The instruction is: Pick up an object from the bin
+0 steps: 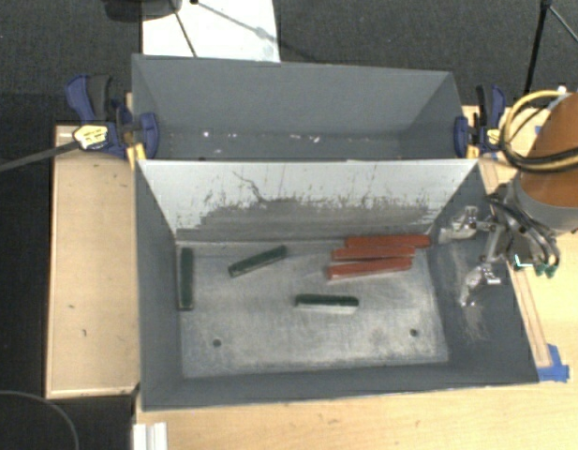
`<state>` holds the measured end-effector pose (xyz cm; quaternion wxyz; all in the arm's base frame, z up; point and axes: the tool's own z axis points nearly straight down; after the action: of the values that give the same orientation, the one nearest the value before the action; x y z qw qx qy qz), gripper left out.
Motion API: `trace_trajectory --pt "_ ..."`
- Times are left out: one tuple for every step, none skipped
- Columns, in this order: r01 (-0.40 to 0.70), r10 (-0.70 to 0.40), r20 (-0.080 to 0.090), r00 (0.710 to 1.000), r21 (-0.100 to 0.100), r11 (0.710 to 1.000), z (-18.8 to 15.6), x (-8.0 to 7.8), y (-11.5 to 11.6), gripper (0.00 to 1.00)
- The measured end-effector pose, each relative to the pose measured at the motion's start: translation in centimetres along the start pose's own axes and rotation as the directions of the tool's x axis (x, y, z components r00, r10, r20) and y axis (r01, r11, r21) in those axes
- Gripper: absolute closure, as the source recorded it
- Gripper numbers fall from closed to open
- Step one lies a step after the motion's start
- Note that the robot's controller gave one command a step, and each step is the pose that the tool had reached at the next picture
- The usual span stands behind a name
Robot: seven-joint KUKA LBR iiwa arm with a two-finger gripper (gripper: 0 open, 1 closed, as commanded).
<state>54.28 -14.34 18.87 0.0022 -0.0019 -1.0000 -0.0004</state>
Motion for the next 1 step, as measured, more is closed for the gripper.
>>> trace_trajectory --pt "0.004 -0.004 0.008 1.0 0.002 1.0 -0.41 -0.19 0.06 0.0"
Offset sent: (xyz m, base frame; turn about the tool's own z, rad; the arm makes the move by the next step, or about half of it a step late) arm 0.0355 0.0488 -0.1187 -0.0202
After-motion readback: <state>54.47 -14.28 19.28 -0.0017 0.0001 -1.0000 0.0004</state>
